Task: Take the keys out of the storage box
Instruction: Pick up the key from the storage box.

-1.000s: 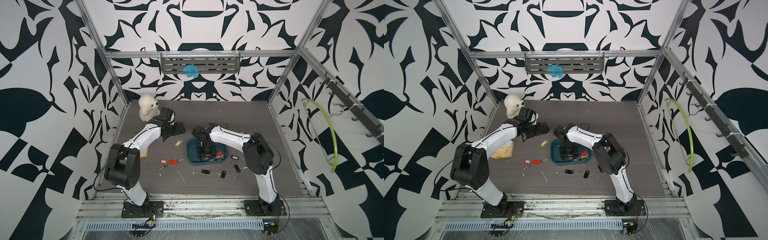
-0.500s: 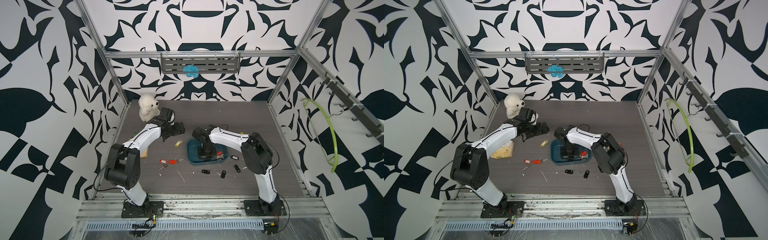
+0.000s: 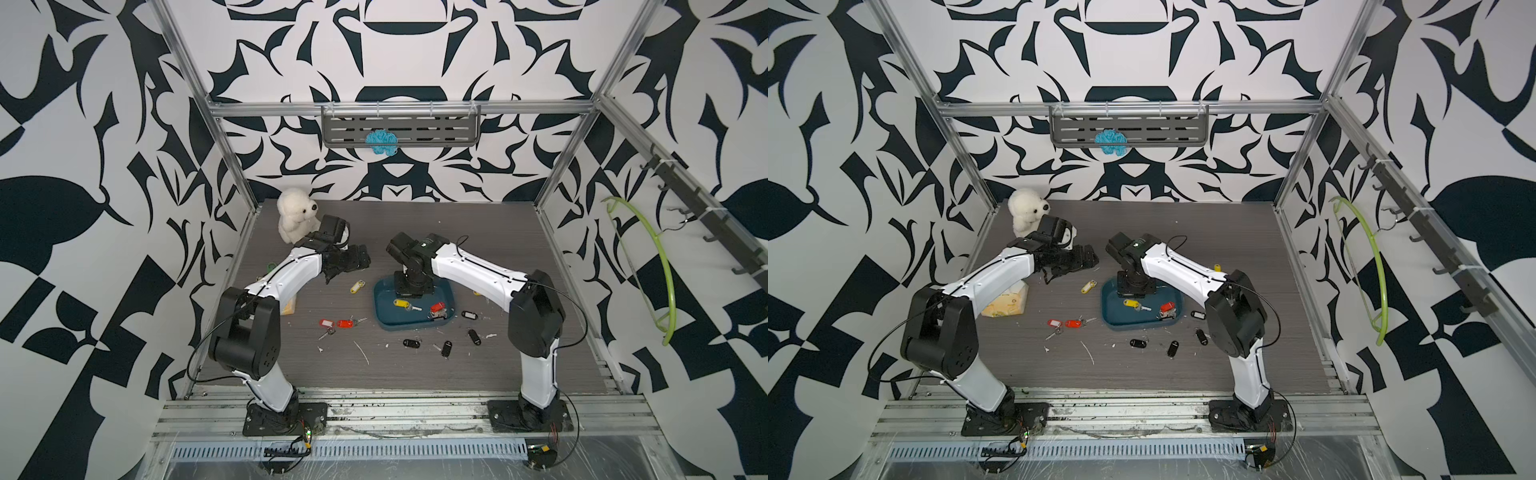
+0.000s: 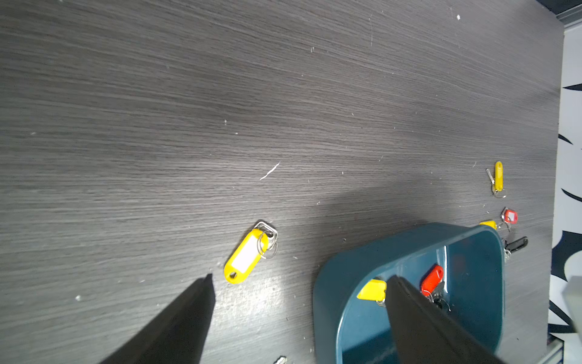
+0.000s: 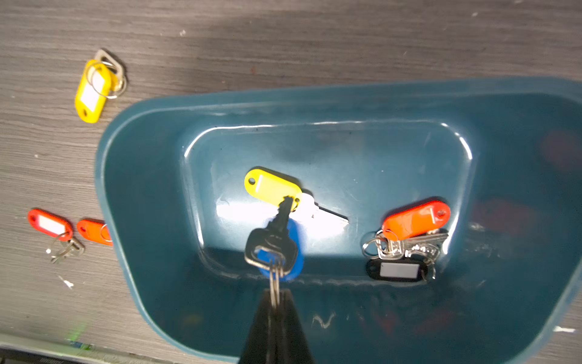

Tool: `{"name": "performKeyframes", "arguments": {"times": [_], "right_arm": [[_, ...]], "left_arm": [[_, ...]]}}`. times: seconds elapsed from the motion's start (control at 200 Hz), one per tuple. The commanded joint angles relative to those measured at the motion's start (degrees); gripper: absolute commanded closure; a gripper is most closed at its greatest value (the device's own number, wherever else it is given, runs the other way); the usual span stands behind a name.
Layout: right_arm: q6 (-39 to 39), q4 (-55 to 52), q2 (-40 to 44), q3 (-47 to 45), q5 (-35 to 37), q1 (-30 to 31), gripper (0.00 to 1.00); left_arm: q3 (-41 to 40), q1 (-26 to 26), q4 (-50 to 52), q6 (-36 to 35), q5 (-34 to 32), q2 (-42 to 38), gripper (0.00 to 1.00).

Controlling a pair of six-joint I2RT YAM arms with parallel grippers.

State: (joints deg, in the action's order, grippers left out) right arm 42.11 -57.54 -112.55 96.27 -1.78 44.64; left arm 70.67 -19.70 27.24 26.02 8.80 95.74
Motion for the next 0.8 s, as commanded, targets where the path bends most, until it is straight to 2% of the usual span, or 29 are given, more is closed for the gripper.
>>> {"name": "performKeyframes", "arguments": {"times": [0.0, 0.25, 0.44, 0.585, 0.795], "right_arm": [[0.22, -2.07, 0.23, -0.13, 0.34, -0.26, 1.0], [0.61, -1.83, 2.21, -1.07, 1.31, -0.69, 1.0], [-0.12, -3.59, 6.02, -0.9, 3.37, -3.5, 1.0], [-1.66, -5.42, 10.41, -1.84, 6.09, -8.64, 1.0], [-3.07, -6.71, 17.75, -7.32, 10.44, -19.49, 1.0]], "left_arm": [[-1.07, -0.25, 1.15, -0.8, -0.17, -0.49, 0.08], [-1.24, -0.29, 1.23, -0.8, 0.03, -0.91, 0.08], [-1.08, -0.51, 1.36, -0.66, -0.01, -1.6, 0.08], [-0.54, -1.27, 2.05, -0.87, -0.83, -2.52, 0.08], [0.94, -3.45, 3.45, -1.76, -2.35, -2.91, 0.08]]}}
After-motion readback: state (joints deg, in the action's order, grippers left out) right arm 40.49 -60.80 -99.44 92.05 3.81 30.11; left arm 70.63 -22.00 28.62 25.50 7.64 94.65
